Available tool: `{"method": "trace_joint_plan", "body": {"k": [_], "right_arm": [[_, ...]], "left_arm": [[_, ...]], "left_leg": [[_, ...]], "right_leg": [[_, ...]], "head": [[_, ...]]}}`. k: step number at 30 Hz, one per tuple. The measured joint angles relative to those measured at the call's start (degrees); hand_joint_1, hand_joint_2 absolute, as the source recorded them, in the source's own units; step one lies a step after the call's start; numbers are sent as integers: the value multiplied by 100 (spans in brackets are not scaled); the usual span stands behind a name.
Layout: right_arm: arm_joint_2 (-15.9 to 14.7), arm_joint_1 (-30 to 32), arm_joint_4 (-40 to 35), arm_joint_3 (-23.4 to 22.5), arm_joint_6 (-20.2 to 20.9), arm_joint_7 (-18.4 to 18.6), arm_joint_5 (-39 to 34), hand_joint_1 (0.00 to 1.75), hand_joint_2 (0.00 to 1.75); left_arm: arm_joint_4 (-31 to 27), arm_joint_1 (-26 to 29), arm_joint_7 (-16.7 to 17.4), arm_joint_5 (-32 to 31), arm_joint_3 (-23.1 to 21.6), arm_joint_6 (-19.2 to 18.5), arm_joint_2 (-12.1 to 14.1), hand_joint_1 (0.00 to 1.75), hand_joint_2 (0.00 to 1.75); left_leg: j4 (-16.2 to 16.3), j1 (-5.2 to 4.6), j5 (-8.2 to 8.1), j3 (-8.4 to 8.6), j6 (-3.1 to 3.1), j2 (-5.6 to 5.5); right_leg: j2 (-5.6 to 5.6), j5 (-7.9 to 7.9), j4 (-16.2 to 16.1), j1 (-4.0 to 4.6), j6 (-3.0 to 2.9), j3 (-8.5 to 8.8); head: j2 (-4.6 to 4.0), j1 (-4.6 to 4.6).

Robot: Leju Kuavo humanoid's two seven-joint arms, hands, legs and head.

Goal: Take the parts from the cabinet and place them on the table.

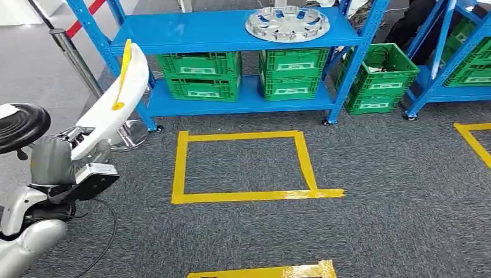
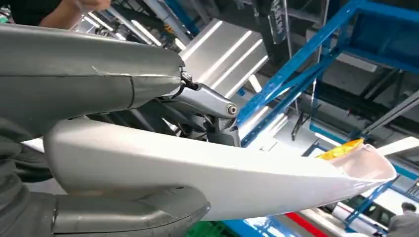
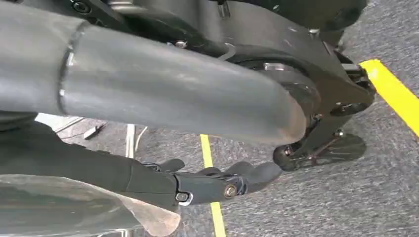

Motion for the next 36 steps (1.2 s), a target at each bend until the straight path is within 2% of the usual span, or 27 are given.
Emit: {"method": "trace_joint_plan", "body": {"k": [1,2,3,4,5,6,12,15,20,32,33,36], "right_arm": [[0,-1,0,5,2,-7,0,0,0],[2,0,0,9,2,-13,0,0,0],[2,-11,2,18,0,-20,0,0,0],[0,-18,4,13,0,-26,0,0,0],[0,-14,4,11,0,-35,0,0,0],[0,-12,4,13,0,-39,2,0,0],[-9,-9,13,15,0,-61,0,0,0],[-11,-12,22,15,0,-79,0,0,0],[-11,-13,26,15,0,-85,0,0,0],[-11,-3,48,4,0,-111,0,0,0],[-11,0,55,2,0,-114,0,0,0],[-11,-11,76,4,0,-133,0,0,0]], "left_arm": [[2,-20,0,27,-11,-2,0,175,175],[4,-44,0,42,-17,-2,2,175,175],[11,-56,0,68,-24,-2,2,175,175],[17,-59,2,83,-24,-2,4,175,175],[20,-67,7,96,-26,-2,7,175,175],[22,-77,7,120,-39,-2,0,175,175],[39,-101,7,206,-68,-9,-13,175,175],[55,-122,7,225,-70,-15,-24,175,175],[66,-132,2,230,-72,-33,-28,175,175],[72,-165,-2,227,-76,-13,-33,175,175],[72,-168,-2,225,-76,-9,-28,175,175],[72,-177,-2,201,-72,13,0,175,175]], "left_leg": [[-519,-9,212,321,39,-1],[-1029,-33,274,598,112,-4],[-1142,-50,207,684,143,-2],[-1189,-66,226,663,147,-2],[-1272,-58,221,664,138,-1],[-1261,-55,232,644,102,-2],[-1248,-79,254,606,148,2],[-1242,-89,266,584,167,2],[-1238,-98,305,547,196,3],[-1238,-91,315,538,181,3],[-1189,-118,305,521,223,0],[-1267,-107,350,496,287,-10]], "right_leg": [[2,1,20,11,2,-11],[-3,0,40,7,5,-38],[-6,15,64,31,35,-91],[-5,44,67,21,79,-115],[-4,29,93,30,81,-135],[1,44,97,36,-1,-155],[7,104,54,11,99,-208],[7,125,50,-1,130,-254],[7,162,51,-10,170,-230],[7,169,61,-9,160,-247],[2,197,45,-31,202,-248],[-24,210,31,-13,231,-239]], "head": [[0,-4],[0,4],[0,9],[0,-7],[0,-4],[0,13],[0,7],[0,7],[0,2],[0,2],[0,0],[0,-7]]}}
